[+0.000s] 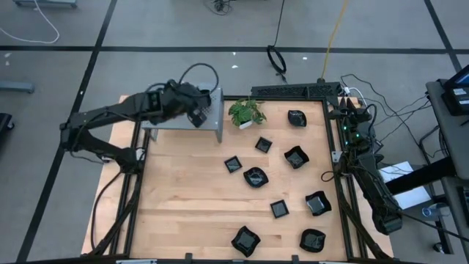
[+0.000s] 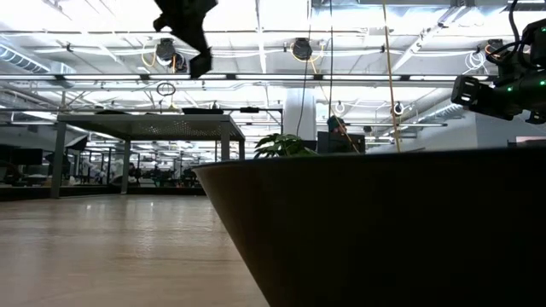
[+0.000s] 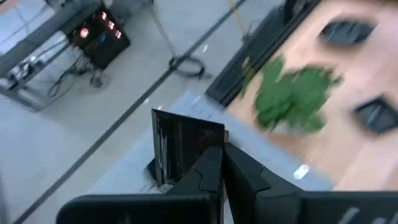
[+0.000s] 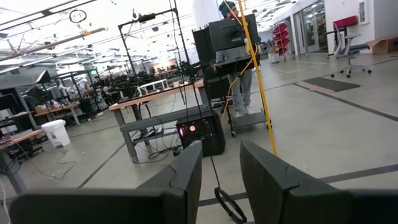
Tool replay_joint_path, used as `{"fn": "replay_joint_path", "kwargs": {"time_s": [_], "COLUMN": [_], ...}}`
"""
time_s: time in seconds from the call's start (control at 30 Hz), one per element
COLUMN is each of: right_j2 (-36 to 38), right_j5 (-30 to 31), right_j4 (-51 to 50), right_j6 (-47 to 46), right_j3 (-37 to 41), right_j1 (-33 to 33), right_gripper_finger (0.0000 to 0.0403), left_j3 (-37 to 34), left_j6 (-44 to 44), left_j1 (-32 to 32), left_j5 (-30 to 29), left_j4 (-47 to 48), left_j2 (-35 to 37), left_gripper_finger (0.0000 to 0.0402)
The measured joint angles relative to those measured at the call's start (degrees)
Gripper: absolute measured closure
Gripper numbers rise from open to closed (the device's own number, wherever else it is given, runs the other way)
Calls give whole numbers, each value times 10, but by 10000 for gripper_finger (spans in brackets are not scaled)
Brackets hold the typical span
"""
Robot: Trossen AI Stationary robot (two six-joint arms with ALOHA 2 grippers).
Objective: Pick & Place Mini shaped plates
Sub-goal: Stack the black square plate on top of the other black square plates on the shelf
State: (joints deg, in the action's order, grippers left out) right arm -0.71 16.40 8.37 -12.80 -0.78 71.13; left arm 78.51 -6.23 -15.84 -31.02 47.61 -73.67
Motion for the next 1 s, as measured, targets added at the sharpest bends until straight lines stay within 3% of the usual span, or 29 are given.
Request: {"fn": "replay_joint_path", "kwargs": {"time_s": [0.43, 1.0], "right_j2": [0, 0], "right_j5": [0, 0], "right_j4": [0, -1], "right_j6": [0, 0], "right_j3": [0, 0], "right_j1": [0, 0], "right_gripper_finger": [303, 303], "left_j3": [-2, -109], "left_j6": [36, 59], "left_j1": [-101, -124], "left_j5": [12, 19], "left_j4": [135, 74], "left_j2": [17, 16], "left_gripper_finger": [397, 385]}}
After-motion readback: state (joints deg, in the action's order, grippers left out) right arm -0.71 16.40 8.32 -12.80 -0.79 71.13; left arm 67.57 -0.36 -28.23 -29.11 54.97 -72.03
